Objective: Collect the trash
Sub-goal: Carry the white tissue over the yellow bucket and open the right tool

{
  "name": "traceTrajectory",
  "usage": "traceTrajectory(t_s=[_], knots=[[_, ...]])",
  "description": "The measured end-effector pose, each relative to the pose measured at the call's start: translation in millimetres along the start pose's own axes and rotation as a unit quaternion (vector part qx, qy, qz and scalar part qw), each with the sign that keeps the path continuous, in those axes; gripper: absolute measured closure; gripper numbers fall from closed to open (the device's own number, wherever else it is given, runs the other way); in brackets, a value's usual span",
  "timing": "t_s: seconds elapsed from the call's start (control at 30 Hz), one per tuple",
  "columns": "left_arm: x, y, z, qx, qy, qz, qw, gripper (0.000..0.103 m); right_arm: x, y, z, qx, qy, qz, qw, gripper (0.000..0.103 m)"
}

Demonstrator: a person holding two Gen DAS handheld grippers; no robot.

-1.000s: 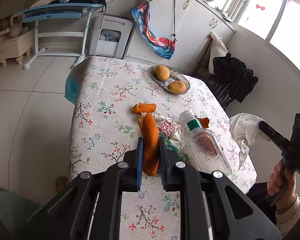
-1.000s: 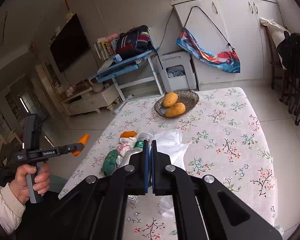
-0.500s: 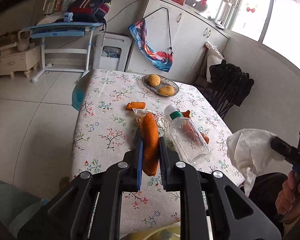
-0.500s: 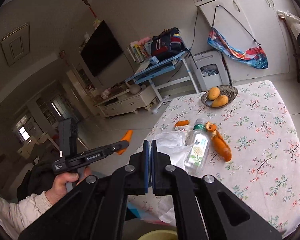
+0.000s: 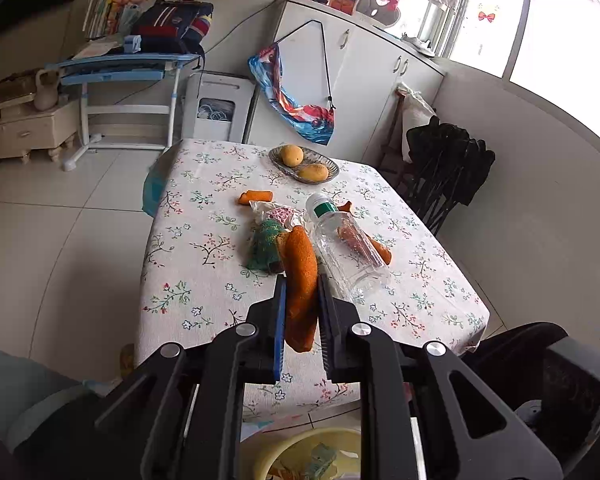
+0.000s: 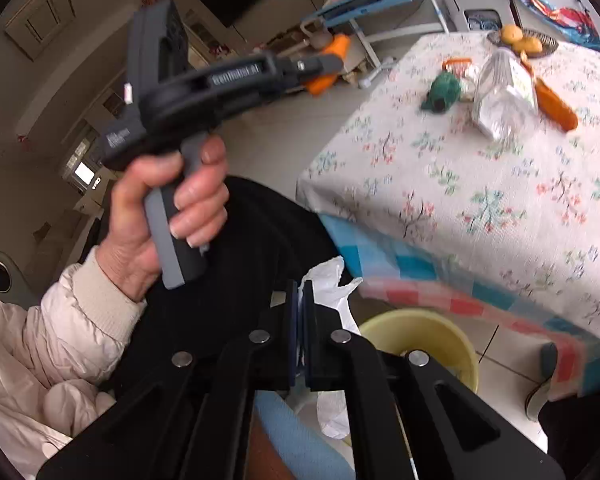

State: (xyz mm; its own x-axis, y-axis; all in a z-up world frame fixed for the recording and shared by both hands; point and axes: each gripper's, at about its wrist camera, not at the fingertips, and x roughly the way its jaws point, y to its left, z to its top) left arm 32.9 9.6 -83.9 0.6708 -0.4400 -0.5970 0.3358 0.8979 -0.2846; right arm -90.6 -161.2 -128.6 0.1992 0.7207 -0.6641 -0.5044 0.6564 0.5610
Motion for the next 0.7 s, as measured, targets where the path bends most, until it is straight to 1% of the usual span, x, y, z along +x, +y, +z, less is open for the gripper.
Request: traceTrajectory(t_s=[0.1,0.17,0.23,0.27,0.3,0.33,0.4,0.47,0.53,0.6,0.7], knots=[[-8.0,-4.6,-5.1,0.003,-0.002,-0.002,1.0000,0.089,19.6,-5.9,-11.1,0.006,0.035,-0.021,0.999,0.100],[-12.1,-7.4,-6.8,0.006,-0.002,-0.003,1.0000,0.089,27.9,-10.7,-15.0,0.009,0.050,-0.037,0.998,0.099],[-15.9,-11.9,-9.3,0.010,-0.003,-0.003,0.9999,0.089,34.3,-14.2,-18.8,0.014,0.064,-0.044,0.997,0.099],[-17.6,-13.8,-10.6,0.012,-0.003,-0.004,0.9999,0.089,34.9,-15.8,-18.8,0.014,0.065,-0.052,0.996,0.097],[-19.5,-16.1,-11.8,0.015,-0.003,-0.004,0.9999,0.089,34.5,-16.9,-19.9,0.016,0.065,-0.058,0.996,0.086],[-20.9,-18.4,-13.1,0.018,-0.003,-0.004,0.9998,0.089,33.7,-17.1,-23.2,0.020,0.066,-0.060,0.996,0.069],[-23.4,-23.0,-15.9,0.023,-0.001,-0.004,0.9997,0.089,30.4,-16.7,-26.6,0.021,0.056,-0.063,0.996,0.058],[-25.1,-27.0,-18.4,0.027,0.002,-0.005,0.9996,0.089,27.7,-18.3,-27.5,0.025,0.050,-0.060,0.997,0.058],[-26.2,-30.4,-22.1,0.031,0.007,-0.005,0.9995,0.089,22.6,-18.6,-26.5,0.026,0.034,-0.063,0.997,0.058],[-26.6,-33.6,-26.5,0.035,0.014,-0.006,0.9993,0.089,14.5,-17.9,-24.5,0.027,0.006,-0.061,0.998,0.057],[-25.4,-39.9,-34.6,0.043,0.030,-0.010,0.9986,0.089,-5.4,-17.8,-20.7,0.029,-0.053,-0.070,0.996,0.047]])
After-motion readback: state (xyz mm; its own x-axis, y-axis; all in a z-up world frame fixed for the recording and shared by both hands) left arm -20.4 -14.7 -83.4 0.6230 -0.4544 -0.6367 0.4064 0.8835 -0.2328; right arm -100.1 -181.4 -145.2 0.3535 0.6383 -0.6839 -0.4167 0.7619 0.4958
